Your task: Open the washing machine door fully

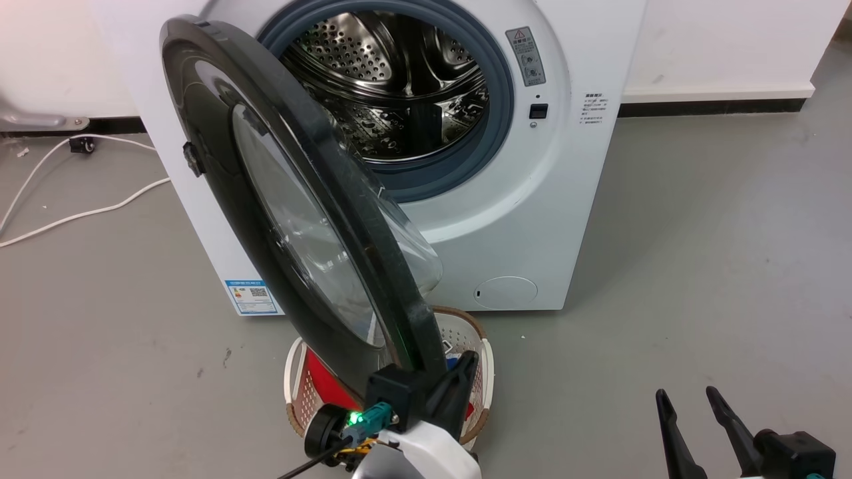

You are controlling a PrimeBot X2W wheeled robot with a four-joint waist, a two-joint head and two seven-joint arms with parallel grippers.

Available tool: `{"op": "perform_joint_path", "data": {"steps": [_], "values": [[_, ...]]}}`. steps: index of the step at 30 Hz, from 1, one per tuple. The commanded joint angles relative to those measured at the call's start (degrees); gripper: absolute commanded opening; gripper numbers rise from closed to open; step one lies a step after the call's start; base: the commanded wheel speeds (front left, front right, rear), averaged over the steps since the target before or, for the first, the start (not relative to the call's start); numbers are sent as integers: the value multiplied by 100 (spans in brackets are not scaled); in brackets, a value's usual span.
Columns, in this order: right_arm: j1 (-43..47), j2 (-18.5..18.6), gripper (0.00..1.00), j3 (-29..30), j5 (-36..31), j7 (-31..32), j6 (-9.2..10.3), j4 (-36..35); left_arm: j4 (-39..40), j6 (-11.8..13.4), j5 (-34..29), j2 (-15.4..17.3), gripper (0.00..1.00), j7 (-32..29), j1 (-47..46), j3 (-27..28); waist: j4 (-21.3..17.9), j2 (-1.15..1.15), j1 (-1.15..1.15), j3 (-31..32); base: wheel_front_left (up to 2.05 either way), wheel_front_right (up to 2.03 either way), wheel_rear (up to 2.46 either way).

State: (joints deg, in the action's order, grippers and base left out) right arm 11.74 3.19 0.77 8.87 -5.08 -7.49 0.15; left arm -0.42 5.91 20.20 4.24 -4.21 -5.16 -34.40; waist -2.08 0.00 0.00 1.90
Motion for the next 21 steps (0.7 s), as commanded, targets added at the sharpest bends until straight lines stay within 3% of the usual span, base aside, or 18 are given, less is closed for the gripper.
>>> {"op": "perform_joint_path", "data": {"steps": [1,11,21], "values": [[-52,-13,100,0,39,-9,-1,23,-126,57,50,-30,0,102,-111,63,-18,0,0,-1,0,0,0],[-37,0,100,-4,75,37,-1,8,-594,301,181,-68,0,533,-204,247,-75,0,0,-32,0,0,0],[-7,-13,100,76,76,80,-1,-16,-511,526,327,-69,0,751,74,346,30,0,0,-19,0,0,0]]}}
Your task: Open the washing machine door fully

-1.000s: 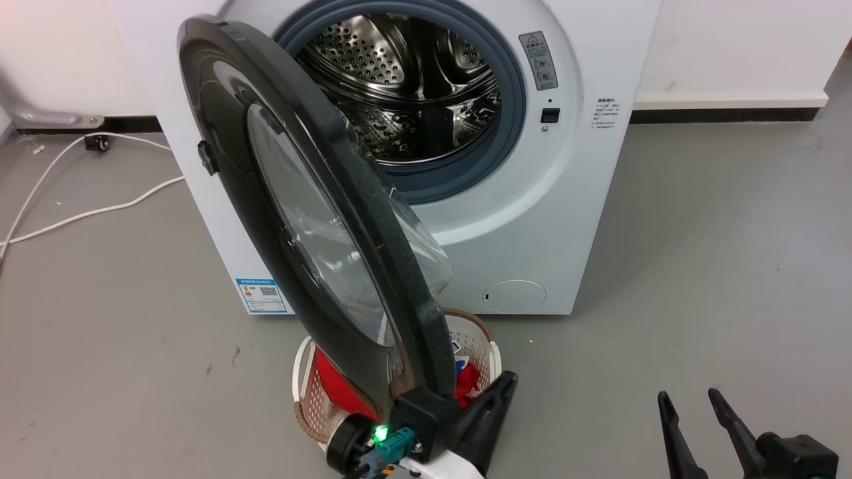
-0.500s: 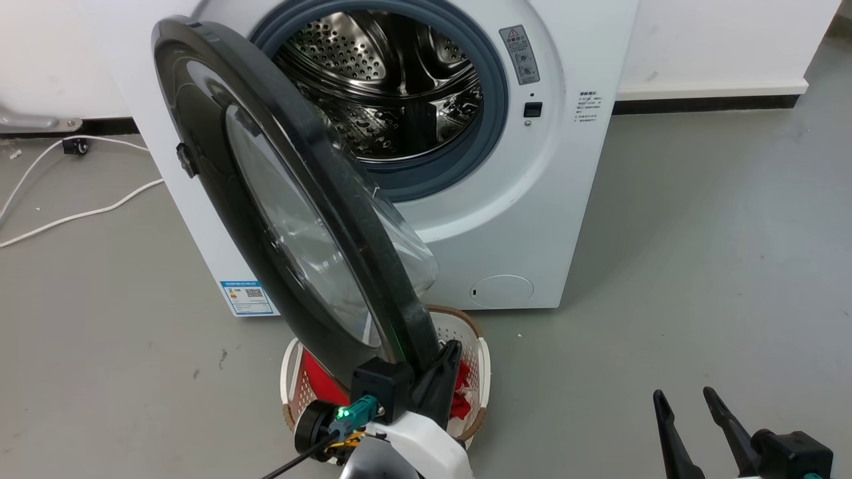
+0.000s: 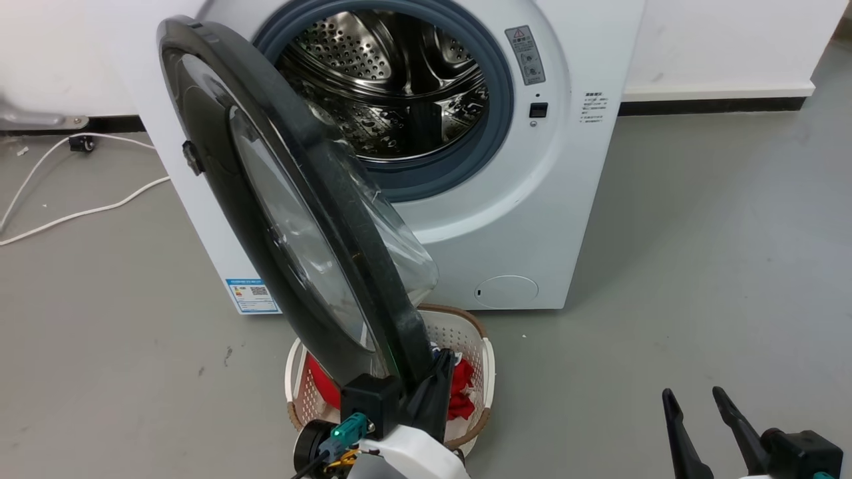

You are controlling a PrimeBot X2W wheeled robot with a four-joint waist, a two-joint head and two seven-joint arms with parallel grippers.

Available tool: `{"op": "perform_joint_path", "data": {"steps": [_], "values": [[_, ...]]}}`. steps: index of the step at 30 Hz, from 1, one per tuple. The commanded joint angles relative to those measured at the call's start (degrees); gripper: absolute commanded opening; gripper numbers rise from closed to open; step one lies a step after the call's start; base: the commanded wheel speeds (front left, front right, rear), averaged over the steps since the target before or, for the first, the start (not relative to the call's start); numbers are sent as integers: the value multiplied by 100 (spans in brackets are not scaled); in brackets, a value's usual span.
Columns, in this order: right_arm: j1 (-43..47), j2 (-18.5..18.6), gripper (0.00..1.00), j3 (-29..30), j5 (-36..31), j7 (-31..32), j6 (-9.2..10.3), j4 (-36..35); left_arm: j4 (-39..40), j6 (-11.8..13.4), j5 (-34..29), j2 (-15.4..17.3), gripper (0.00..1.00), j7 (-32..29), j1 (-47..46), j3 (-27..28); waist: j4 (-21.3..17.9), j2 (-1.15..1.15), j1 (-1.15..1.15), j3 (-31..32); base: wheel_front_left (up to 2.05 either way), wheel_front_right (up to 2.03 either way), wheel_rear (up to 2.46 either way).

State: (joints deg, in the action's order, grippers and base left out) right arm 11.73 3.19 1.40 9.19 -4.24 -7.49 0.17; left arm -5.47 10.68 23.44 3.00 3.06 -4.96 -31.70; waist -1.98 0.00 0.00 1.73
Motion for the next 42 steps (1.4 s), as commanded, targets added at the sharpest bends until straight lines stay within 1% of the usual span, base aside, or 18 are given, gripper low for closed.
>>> {"op": "perform_joint_path", "data": {"steps": [1,5,9,17,30,34,38,39,40,42], "values": [[1,-14,100,27,37,-3,-1,-26,19,73,14,53,0,35,76,73,45,0,0,-6,0,0,0],[-5,-21,100,80,6,17,-1,-60,130,137,-21,67,0,69,126,49,136,0,0,-21,0,0,0],[-6,-25,100,89,0,44,-1,-64,207,283,-84,167,0,68,168,127,209,0,0,-8,0,0,0],[2,-31,100,236,-36,57,-1,-27,401,452,-152,305,0,45,323,168,438,0,0,42,0,0,0],[-7,-36,100,256,64,1,-1,100,643,727,-123,513,0,11,640,337,1132,0,0,80,0,0,0],[-32,-36,100,262,100,-33,-1,143,701,836,-46,616,0,31,737,526,1344,0,0,73,0,0,0],[-78,-35,100,258,124,-43,-1,175,737,891,52,774,0,63,813,770,1519,0,0,54,0,0,0],[-91,-35,100,253,129,-41,-1,184,732,899,88,833,0,67,830,852,1553,0,0,49,0,0,0],[-106,-35,100,252,148,-50,-1,198,731,928,195,1017,0,110,872,1123,1640,0,0,33,0,0,0],[-114,-35,100,252,164,-51,-1,202,728,905,298,1114,0,139,889,1311,1675,0,0,19,0,0,0]]}}
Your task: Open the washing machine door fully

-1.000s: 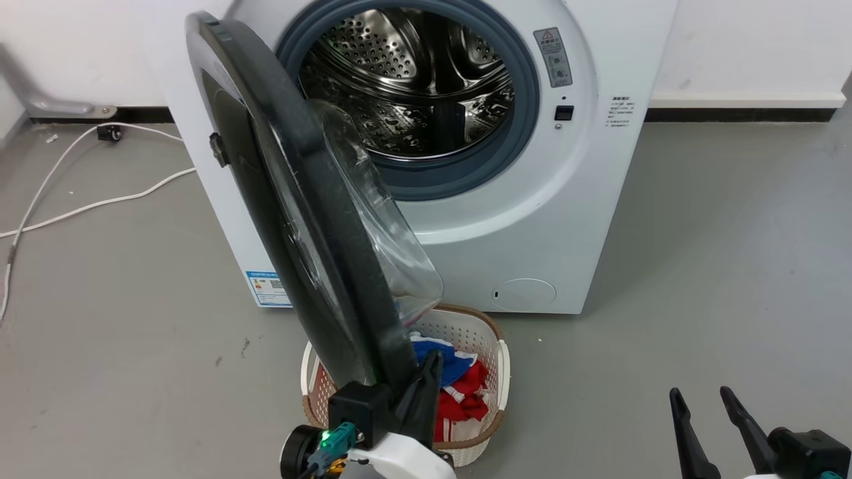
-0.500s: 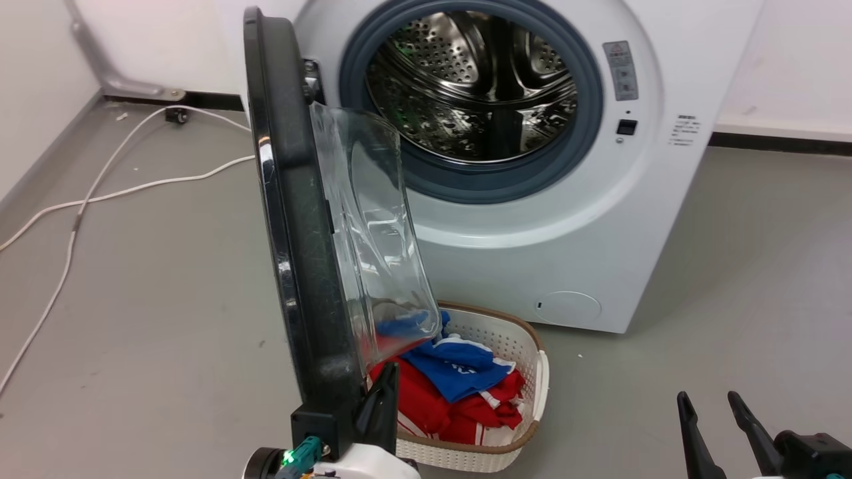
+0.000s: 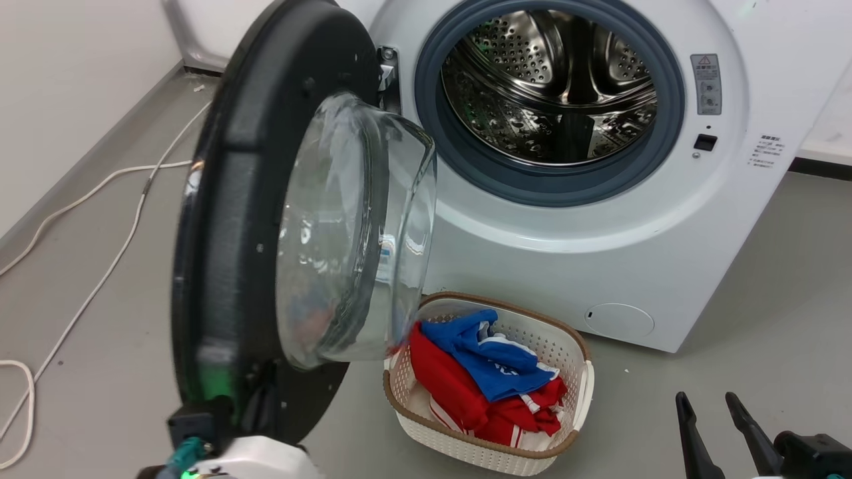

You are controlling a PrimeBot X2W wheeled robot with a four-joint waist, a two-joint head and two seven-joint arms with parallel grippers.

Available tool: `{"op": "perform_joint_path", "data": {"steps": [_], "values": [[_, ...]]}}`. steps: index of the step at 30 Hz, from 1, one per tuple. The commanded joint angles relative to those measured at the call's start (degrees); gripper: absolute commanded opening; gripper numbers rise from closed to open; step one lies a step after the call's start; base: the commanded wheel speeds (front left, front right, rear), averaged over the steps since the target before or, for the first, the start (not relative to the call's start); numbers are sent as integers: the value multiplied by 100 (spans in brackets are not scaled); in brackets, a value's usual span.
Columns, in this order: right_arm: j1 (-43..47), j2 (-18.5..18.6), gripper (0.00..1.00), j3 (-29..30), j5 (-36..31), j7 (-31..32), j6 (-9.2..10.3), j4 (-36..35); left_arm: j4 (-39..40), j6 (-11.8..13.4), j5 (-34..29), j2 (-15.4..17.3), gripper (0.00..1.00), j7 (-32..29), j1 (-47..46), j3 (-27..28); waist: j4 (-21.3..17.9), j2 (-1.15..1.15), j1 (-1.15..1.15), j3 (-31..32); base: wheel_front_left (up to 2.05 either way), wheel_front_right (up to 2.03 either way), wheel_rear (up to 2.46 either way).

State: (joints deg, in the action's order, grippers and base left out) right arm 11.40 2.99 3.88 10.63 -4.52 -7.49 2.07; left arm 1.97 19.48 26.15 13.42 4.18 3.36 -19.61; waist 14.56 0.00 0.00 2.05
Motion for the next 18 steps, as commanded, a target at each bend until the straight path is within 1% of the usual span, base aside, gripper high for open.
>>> {"op": "perform_joint_path", "data": {"steps": [1,8,11,14,18], "values": [[-76,-14,100,3,28,-23,-1,11,-41,26,56,153,0,39,64,194,35,0,0,-17,0,0,0],[-98,-14,100,-38,19,27,-1,-52,-342,-106,392,619,0,83,-72,822,34,0,0,-126,0,0,0],[-109,-14,100,-41,-8,72,-1,-76,-565,-204,508,819,0,89,-189,1056,-16,0,0,-208,0,0,0],[-119,-14,100,-51,-21,118,-1,-111,-819,-312,651,964,0,114,-334,1254,-65,0,0,-299,0,0,0],[-169,-13,100,-59,-85,181,-1,-190,-1174,-378,829,1095,0,239,-595,1551,-152,0,0,-518,0,0,0]]}}
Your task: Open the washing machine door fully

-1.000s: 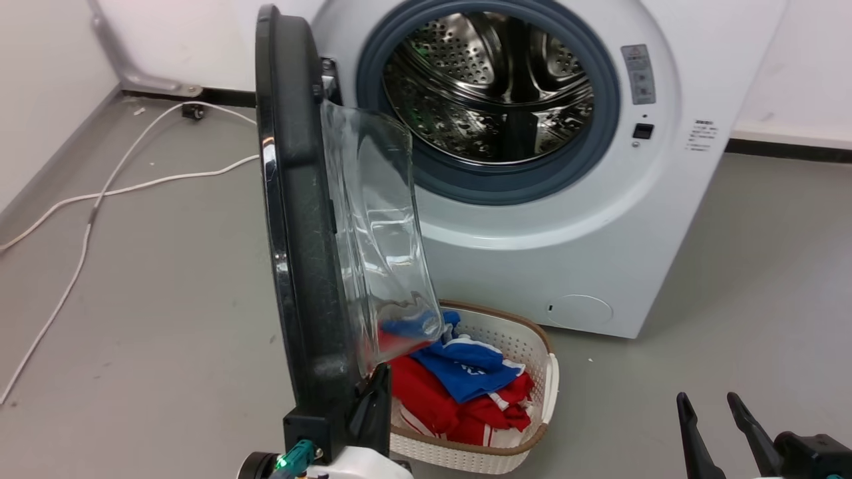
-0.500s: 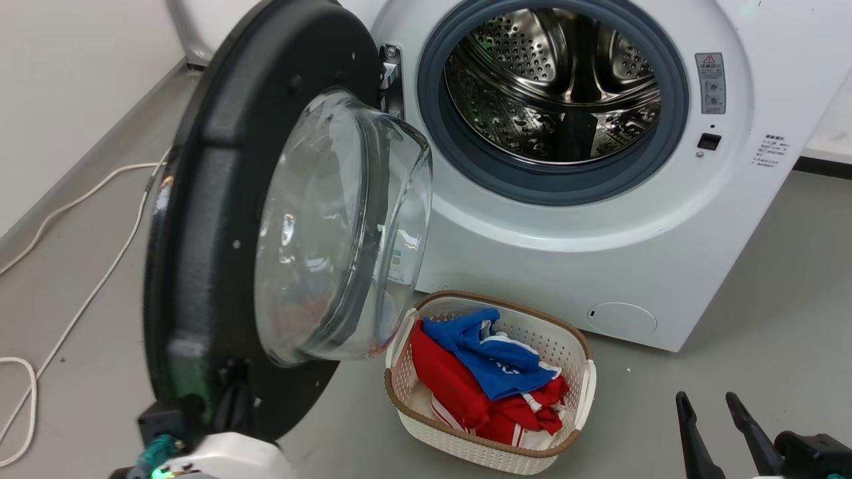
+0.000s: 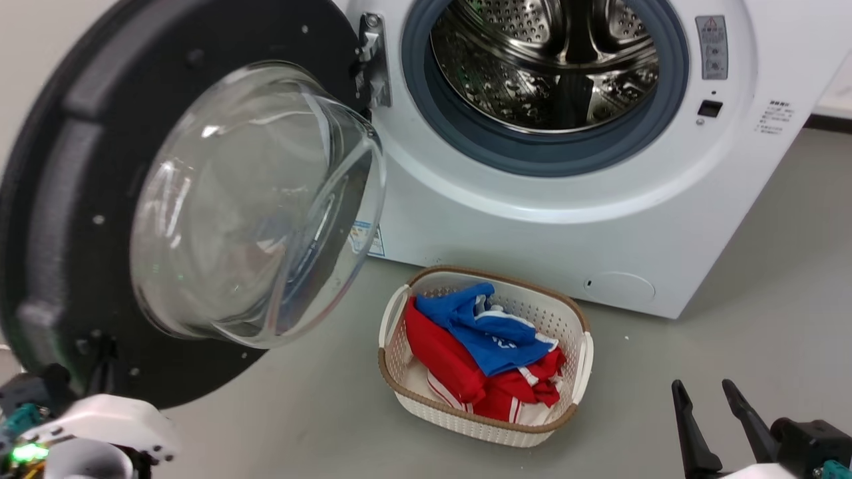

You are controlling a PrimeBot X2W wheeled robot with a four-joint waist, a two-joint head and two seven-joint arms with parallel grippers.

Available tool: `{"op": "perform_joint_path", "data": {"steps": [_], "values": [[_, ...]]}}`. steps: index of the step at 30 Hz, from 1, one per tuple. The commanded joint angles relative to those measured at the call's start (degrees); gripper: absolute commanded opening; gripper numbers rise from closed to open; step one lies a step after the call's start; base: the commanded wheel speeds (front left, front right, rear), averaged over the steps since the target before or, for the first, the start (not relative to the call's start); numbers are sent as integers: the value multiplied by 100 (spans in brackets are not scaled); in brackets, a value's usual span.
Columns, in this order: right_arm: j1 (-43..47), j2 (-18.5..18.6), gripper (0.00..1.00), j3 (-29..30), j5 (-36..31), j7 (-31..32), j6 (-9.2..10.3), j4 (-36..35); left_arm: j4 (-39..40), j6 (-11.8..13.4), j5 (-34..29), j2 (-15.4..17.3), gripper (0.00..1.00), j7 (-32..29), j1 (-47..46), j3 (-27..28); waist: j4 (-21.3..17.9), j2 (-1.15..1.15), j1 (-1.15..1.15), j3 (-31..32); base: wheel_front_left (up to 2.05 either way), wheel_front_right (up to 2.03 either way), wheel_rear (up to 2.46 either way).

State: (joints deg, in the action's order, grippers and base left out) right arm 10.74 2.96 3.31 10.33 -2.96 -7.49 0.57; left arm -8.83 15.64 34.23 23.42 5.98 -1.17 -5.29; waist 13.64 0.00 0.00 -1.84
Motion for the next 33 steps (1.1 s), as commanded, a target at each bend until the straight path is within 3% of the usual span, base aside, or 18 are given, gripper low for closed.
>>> {"op": "perform_joint_path", "data": {"steps": [1,12,17,33], "values": [[-130,-10,100,-8,-69,32,-1,-64,-182,-21,72,113,0,92,-213,181,-83,0,0,-190,0,0,0],[-334,145,100,-23,-30,82,-1,-141,-1198,-219,358,471,0,340,-867,658,-204,0,0,-535,0,0,0],[-354,172,100,-26,1,73,-1,-87,-1504,-298,427,488,0,488,-984,733,-204,0,0,-514,0,0,0],[-94,100,100,-50,-89,-85,-1,36,-784,-151,85,58,0,683,53,239,-10,0,0,108,0,0,0]]}}
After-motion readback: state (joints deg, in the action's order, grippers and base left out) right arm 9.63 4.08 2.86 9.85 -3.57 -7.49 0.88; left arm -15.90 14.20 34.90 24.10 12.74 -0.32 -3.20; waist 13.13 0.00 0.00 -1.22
